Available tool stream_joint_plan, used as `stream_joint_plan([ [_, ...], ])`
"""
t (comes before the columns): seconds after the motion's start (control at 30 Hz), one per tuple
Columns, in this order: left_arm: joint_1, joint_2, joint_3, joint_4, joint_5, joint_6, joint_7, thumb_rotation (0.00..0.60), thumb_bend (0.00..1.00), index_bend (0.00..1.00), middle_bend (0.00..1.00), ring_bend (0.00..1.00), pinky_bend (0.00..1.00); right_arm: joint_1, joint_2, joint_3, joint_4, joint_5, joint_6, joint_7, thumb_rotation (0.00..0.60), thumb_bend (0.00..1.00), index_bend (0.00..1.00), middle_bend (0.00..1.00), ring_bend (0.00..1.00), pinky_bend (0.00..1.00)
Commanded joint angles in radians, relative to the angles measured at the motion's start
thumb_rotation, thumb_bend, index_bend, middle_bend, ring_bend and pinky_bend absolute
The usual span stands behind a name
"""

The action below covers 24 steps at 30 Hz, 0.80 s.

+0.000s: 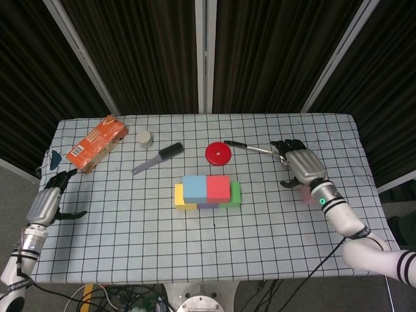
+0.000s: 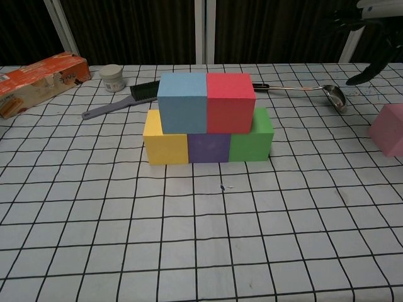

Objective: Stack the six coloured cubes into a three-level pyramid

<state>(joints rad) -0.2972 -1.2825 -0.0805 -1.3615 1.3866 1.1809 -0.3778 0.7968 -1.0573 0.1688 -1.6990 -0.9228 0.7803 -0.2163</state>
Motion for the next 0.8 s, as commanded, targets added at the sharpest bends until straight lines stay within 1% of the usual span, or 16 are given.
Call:
stream_joint_plan([
  [0.03,0.002,0.002,-0.002,-0.003,-0.003,0.003,-0.002,0.600,0.06,0.05,0.09,0.00,0.07,-0.031,0.085,-0.039,-0.076,0.041,0.046,-0.061,0.600,0.10,0.00,0.09,0.00,0.00],
  [0.17,0.004,0.006,-0.005,-0.013,-0.002,0.013,0.002,0.600,0.06,0.05,0.09,0.00,0.07,-0.065,0.126,-0.076,-0.093,0.016,0.043,-0.059,0.600,0.10,0.00,0.08,0.00,0.00],
  [0.27,0.005,0.008,-0.005,-0.022,-0.001,0.015,0.012,0.600,0.06,0.05,0.09,0.00,0.07,-0.089,0.125,-0.099,-0.077,-0.011,0.053,-0.060,0.600,0.10,0.00,0.08,0.00,0.00],
  [0.57,0.001,0.001,-0.003,-0.052,0.000,0.018,0.061,0.600,0.06,0.05,0.09,0.00,0.07,-0.140,0.039,-0.141,0.045,-0.097,0.060,-0.032,0.600,0.10,0.00,0.05,0.00,0.00],
  [0.67,-0.001,-0.001,-0.002,-0.057,-0.001,0.014,0.069,0.600,0.06,0.05,0.09,0.00,0.07,-0.148,0.008,-0.157,0.090,-0.114,0.059,-0.051,0.600,0.10,0.00,0.05,0.00,0.00],
  [0.8,-0.002,-0.008,-0.003,-0.058,-0.005,0.012,0.073,0.600,0.06,0.05,0.09,0.00,0.07,-0.156,-0.036,-0.178,0.148,-0.113,0.065,-0.107,0.600,0.10,0.00,0.05,0.00,0.00],
])
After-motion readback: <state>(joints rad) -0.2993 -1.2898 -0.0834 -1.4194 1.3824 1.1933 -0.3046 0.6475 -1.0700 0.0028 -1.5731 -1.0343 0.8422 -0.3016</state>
